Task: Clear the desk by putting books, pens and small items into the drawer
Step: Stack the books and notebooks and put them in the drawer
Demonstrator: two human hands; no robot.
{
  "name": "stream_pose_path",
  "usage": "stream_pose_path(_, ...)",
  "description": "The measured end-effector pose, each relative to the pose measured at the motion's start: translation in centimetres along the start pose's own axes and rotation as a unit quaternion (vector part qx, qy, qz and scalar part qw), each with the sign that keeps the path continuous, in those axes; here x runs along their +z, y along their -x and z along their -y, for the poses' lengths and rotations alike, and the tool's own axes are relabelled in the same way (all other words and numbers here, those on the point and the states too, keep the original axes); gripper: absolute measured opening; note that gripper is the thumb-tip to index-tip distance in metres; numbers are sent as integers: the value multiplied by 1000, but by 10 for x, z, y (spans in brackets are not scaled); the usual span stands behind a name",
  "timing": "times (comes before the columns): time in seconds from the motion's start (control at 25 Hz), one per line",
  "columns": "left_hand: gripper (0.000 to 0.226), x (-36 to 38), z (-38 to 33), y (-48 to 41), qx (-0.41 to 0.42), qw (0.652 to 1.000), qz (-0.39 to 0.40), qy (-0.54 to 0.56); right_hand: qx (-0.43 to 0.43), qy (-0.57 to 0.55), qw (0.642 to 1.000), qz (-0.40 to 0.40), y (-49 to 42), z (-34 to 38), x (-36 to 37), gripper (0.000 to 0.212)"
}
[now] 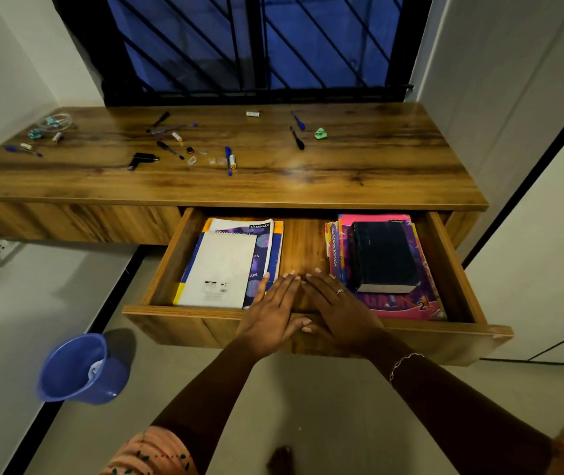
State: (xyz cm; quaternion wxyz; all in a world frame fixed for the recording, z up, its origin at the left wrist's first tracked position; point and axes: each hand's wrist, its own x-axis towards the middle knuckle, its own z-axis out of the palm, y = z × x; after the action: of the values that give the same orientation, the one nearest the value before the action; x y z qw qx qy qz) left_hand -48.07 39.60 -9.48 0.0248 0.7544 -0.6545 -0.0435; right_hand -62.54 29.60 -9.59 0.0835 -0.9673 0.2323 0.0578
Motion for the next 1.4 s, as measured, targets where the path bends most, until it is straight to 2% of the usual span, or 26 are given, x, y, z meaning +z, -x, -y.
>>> stream_pose_path(0.08,77,-3,6,-14,-8,1000,8,-8,14,0,1000,-3,-13,-7,-3,74)
stream_pose_path(0.16,74,-5,10,-29,-4,1000,9,-7,22,5,1000,-17,-28,-16,-10,78)
stream_pose_path(0.28,72,-9,19,-57,-11,999,24,36,3,-11,999,-40,-50,-27,-20,100)
stream_pose_path(0.4,72,-10,30,-82,-16,998,27,48,48,-28,996,-66,-72,-38,-26,116)
stream_pose_path(0.52,71,-18,39,-102,-22,999,36,28,88,-6,994,-62,-93,-46,-37,109)
stream_pose_path(0.84,74,-32,49,-152,-22,998,18,-54,146,33,988,-30,-139,-63,-71,119)
stream_pose_path(1.08,73,-36,61,-182,-39,995,58,-73,170,5,985,-17,-159,-79,-76,102)
stream_pose_path(1.24,66,-37,64,-199,-42,994,66,-73,201,26,978,-51,-169,-79,-77,79)
stream_pose_path(1.4,58,-40,65,-211,-24,993,60,-95,214,59,973,-60,-179,-78,-75,67)
